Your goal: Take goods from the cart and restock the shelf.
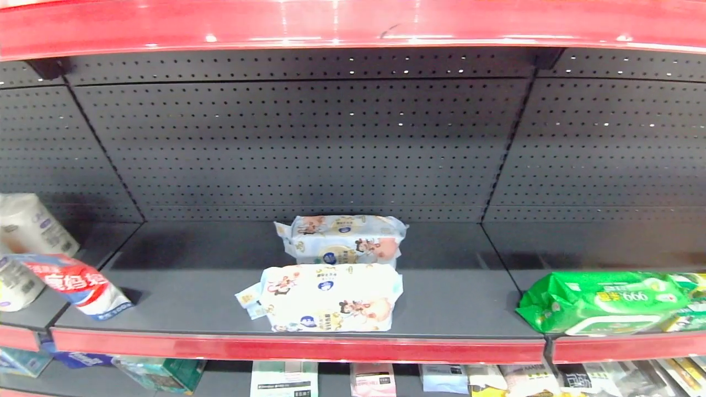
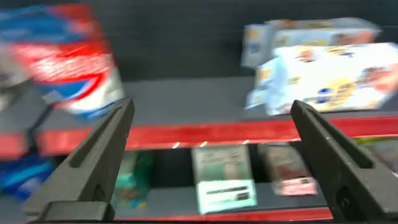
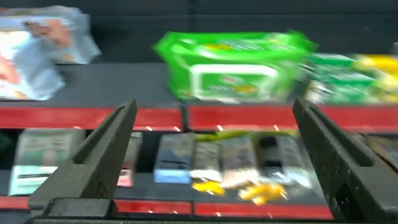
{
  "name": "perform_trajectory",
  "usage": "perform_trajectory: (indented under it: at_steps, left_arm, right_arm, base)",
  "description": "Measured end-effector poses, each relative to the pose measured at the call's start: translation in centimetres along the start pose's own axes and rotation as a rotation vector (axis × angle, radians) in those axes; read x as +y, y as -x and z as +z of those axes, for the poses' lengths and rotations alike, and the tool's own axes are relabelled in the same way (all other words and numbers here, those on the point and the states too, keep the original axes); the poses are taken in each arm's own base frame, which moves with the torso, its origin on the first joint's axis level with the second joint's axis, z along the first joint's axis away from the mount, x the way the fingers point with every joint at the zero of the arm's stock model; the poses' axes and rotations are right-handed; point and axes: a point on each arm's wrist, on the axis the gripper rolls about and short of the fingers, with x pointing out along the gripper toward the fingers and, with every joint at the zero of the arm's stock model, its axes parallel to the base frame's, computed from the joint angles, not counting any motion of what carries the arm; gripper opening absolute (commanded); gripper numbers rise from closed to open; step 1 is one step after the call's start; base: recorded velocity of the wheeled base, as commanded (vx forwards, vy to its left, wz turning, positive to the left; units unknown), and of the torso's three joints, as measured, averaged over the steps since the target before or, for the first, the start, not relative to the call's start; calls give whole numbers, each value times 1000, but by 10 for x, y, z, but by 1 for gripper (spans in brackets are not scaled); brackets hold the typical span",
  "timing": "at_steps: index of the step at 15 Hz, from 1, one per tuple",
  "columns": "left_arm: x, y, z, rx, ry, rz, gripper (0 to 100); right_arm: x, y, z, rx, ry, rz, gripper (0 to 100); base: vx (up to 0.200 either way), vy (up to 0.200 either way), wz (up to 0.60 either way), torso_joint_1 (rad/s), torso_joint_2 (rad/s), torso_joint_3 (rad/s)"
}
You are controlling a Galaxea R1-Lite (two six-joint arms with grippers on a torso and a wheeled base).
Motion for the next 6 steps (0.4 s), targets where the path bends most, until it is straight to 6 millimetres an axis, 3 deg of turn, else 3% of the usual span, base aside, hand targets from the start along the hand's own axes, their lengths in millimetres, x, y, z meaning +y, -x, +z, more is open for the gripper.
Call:
perform_trajectory:
  at_steps: [6]
  left_arm:
    - [0,0,0,0,1,-1,100]
  right_arm:
    - [0,0,0,0,-1,0,100]
  base:
    - [0,0,0,0,0,0]
